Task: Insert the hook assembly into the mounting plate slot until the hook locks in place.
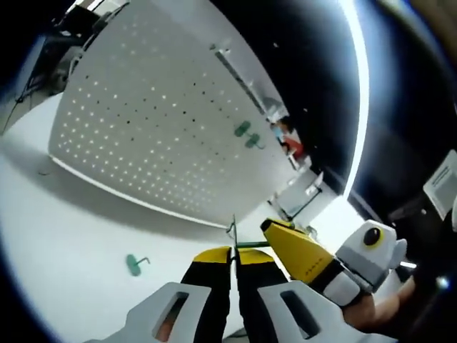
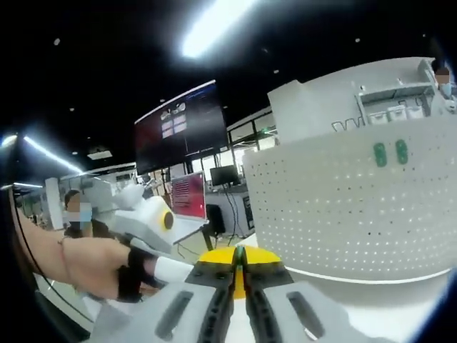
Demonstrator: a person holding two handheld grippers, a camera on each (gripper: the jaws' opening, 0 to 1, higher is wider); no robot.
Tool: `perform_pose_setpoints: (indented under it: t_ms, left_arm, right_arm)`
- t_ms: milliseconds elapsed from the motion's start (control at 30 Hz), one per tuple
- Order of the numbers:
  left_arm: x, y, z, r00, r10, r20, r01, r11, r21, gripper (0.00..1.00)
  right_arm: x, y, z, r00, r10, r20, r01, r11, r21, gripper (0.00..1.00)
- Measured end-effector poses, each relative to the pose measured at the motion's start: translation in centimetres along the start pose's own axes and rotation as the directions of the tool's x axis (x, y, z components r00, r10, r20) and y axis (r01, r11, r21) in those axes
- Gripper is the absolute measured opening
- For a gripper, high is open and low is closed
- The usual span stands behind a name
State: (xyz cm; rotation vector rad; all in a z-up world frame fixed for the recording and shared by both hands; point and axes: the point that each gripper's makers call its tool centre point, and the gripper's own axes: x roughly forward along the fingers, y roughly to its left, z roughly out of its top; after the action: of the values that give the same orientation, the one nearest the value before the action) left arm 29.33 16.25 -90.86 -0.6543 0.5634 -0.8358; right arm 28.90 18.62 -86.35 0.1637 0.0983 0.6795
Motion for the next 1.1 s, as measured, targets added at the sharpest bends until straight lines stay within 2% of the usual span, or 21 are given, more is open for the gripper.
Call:
perform_pose_setpoints:
  t_ms: [100,133,233,267,367,467,600,633,700,733,767,833,933,967,1033,1067,1100]
  left_arm:
    - [0.0,0.4,0.1,0.999,0.035,-0.001,-0.035,0.998,0.053,0.01]
    - [-0.1,0.7,0.4,0.998,0.056,0.004,-0.056,0.994,0.091,0.01]
    - [-0.6,1.5,1.0,0.993,0.114,0.007,-0.113,0.975,0.193,0.01]
    - [-0.7,1.5,1.3,0.992,0.125,0.008,-0.123,0.967,0.223,0.01]
    - [-0.6,1.5,1.3,0.992,0.129,-0.008,-0.123,0.962,0.243,0.01]
    - [-0.4,1.4,1.5,0.990,0.142,0.002,-0.136,0.941,0.309,0.01]
    - [-0.2,1.0,1.3,0.988,0.157,-0.003,-0.140,0.888,0.439,0.01]
    - [-0.1,0.8,1.4,0.988,0.157,0.004,-0.139,0.865,0.482,0.01]
    - [-0.1,0.5,1.6,0.987,0.158,0.022,-0.146,0.839,0.525,0.01]
    - [-0.1,0.4,1.6,0.987,0.156,0.027,-0.146,0.831,0.536,0.01]
    - [-0.2,0.3,1.8,0.987,0.155,0.037,-0.149,0.815,0.560,0.01]
    - [-0.2,0.3,1.8,0.986,0.160,0.035,-0.151,0.804,0.575,0.01]
    - [-0.3,0.2,2.3,0.986,0.159,0.049,-0.157,0.793,0.588,0.01]
    - [-0.3,0.2,2.4,0.986,0.161,0.053,-0.160,0.784,0.599,0.01]
    - [-0.5,0.4,2.8,0.980,0.188,0.069,-0.186,0.729,0.659,0.01]
    - [-0.6,0.4,2.8,0.979,0.189,0.074,-0.189,0.722,0.666,0.01]
    - [-0.6,0.3,2.8,0.979,0.187,0.078,-0.191,0.723,0.664,0.01]
  right_arm:
    - [0.1,-0.3,-0.3,1.000,0.002,-0.018,-0.001,0.999,0.038,0.01]
    - [0.0,-0.3,-0.9,0.998,0.012,-0.055,-0.008,0.998,0.063,0.03]
    - [-0.5,-0.6,-0.6,0.999,0.026,-0.043,-0.017,0.980,0.200,0.08]
    - [-0.7,-0.5,-0.5,0.998,0.040,-0.039,-0.031,0.976,0.217,0.08]
    - [-0.9,-0.6,-0.4,0.997,0.055,-0.045,-0.043,0.970,0.241,0.08]
    - [-0.8,-0.5,-0.4,0.997,0.060,-0.045,-0.045,0.959,0.279,0.09]
    - [-0.6,-0.5,-0.8,0.996,0.065,-0.066,-0.040,0.941,0.336,0.09]
    - [-0.5,-0.5,-0.8,0.995,0.068,-0.068,-0.041,0.938,0.345,0.09]
    - [-0.4,-0.4,-1.0,0.995,0.075,-0.071,-0.043,0.926,0.375,0.09]
    - [-0.3,-0.6,-1.0,0.995,0.070,-0.069,-0.039,0.924,0.381,0.09]
    - [-0.3,-0.6,-0.9,0.995,0.070,-0.065,-0.039,0.921,0.388,0.09]
    - [-0.2,-0.5,-0.8,0.996,0.070,-0.058,-0.041,0.914,0.404,0.09]
    - [-0.1,-0.5,-0.7,0.996,0.069,-0.056,-0.041,0.917,0.397,0.05]
    - [0.0,-0.6,-0.7,0.996,0.066,-0.056,-0.040,0.922,0.385,0.05]
    - [0.1,-0.3,-0.6,0.996,0.076,-0.054,-0.051,0.931,0.361,0.03]
    - [0.1,-0.2,-0.6,0.996,0.075,-0.051,-0.052,0.933,0.355,0.02]
    - [0.1,-0.2,-0.5,0.996,0.072,-0.045,-0.052,0.939,0.341,0.02]
